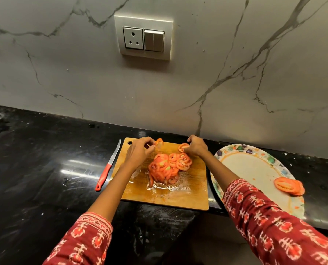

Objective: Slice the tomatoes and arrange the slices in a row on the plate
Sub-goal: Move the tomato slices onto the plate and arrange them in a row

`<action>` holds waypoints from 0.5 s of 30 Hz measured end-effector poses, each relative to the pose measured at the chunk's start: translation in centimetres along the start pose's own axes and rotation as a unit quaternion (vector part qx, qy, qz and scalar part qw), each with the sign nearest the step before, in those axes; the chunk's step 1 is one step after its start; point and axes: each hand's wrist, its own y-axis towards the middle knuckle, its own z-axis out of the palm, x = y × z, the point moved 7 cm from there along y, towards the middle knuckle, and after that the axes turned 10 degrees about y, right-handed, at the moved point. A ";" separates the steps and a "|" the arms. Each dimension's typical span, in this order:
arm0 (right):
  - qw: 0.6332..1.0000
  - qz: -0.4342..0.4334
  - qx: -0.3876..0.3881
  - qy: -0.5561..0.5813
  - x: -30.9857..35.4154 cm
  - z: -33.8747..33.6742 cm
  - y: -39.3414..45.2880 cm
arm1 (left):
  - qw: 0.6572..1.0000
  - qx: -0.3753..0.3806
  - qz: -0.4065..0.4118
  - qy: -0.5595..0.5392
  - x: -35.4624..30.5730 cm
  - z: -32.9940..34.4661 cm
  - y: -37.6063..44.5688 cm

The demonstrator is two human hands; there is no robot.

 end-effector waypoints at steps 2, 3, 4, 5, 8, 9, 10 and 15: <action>1.000 0.022 0.007 0.021 -0.1 0.1 0.3 | 1.000 0.005 0.001 -0.003 -0.1 0.0 0.1; 0.999 0.034 0.015 0.032 -0.1 0.1 0.5 | 1.000 0.005 0.000 -0.002 -0.1 -0.2 0.2; 0.998 0.043 0.023 0.044 -0.2 0.2 0.7 | 1.000 0.005 -0.001 0.001 -0.1 -0.3 0.2; 0.997 0.048 0.023 0.056 -0.4 0.2 0.8 | 1.000 0.004 -0.002 0.004 0.0 -0.3 0.2; 0.994 0.027 0.009 0.102 -0.7 0.0 0.5 | 1.000 -0.005 0.000 0.016 -0.5 -0.5 0.0; 0.992 0.014 0.013 0.126 -0.7 -0.2 0.2 | 1.000 -0.009 0.003 0.014 -0.8 -0.5 0.0; 0.989 0.001 0.020 0.145 -0.6 -0.6 -0.2 | 1.000 -0.011 0.007 0.010 -1.2 -0.5 0.0; 0.976 -0.025 0.056 0.208 -1.7 -2.8 -2.5 | 0.999 0.004 0.035 0.015 -3.6 1.2 0.2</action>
